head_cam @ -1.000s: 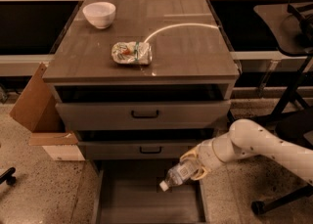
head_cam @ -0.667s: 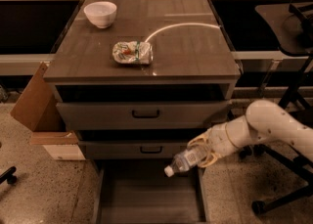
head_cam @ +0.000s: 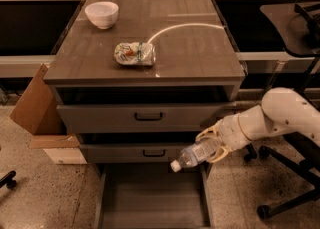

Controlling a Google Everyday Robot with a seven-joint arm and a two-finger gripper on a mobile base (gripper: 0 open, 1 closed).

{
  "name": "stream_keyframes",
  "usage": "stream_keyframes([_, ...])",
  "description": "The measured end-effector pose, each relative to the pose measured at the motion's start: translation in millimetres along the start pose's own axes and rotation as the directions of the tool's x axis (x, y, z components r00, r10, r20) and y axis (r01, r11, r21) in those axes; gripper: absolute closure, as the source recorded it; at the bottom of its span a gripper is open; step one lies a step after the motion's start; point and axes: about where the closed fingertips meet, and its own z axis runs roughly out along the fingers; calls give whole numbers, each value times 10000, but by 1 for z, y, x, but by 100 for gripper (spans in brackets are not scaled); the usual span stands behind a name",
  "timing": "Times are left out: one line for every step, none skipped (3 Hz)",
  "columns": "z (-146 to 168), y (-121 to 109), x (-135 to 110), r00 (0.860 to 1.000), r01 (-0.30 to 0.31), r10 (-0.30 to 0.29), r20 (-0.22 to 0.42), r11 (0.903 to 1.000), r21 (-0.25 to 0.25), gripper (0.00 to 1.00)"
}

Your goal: Pick blue plastic bottle from bottom drawer and place on counter

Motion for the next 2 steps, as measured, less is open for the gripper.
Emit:
stream_keyframes([-30,-17,-14,9996,-178,184,-213,9994,295,100])
stream_keyframes([-80,-49,-33,9971,-658,691,-311,9932,957,100])
